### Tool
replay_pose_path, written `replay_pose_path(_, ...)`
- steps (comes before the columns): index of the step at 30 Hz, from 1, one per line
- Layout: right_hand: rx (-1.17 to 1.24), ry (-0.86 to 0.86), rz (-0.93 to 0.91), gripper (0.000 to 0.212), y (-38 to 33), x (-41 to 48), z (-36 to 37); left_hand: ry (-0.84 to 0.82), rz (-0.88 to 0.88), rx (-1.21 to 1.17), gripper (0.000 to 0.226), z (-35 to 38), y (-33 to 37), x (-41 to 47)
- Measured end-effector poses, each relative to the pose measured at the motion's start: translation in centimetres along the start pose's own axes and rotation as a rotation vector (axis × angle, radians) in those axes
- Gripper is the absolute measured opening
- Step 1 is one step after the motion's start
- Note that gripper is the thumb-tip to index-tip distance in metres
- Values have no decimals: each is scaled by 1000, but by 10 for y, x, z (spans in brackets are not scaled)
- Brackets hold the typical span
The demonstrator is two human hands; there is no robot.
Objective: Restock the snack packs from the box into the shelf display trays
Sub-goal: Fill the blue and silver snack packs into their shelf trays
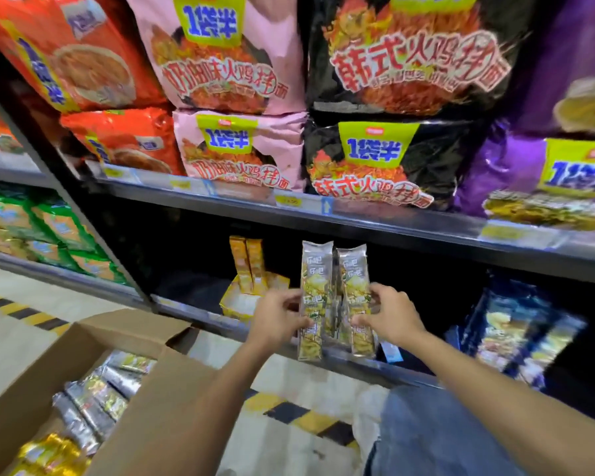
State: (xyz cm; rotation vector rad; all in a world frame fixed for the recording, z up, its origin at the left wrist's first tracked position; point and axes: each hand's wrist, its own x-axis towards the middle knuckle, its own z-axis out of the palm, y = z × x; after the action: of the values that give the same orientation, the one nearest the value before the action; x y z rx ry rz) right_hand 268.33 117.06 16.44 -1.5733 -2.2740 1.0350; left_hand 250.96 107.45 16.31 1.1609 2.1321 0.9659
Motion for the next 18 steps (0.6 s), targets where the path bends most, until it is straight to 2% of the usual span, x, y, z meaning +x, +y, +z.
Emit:
replay_pose_path(5,-21,-7,71,72,39,46,-5,-44,-61,-20,47,54,8,42)
replay_pose_path(7,-25,3,114,57,52,67,-2,-56,-75,13,48,73,8,55)
replay_pose_path(9,-46,5,168,45,63,86,4,-82,-75,42,33,91,6,65)
replay_pose_path(10,-51,-3,190,46,67,94,8,-88,-71,68,24,99,5,69)
replay_pose_path(15,-67,-19,256,61,78,128,25,-55,-104,150,18,130,-8,88)
replay_pose_path(17,-53,-17,279,62,79,139,29,-54,-125,189,22,139,-11,94)
replay_pose_path(18,-49,-22,292,61,80,144,30,-58,-126,219,14,144,-11,96)
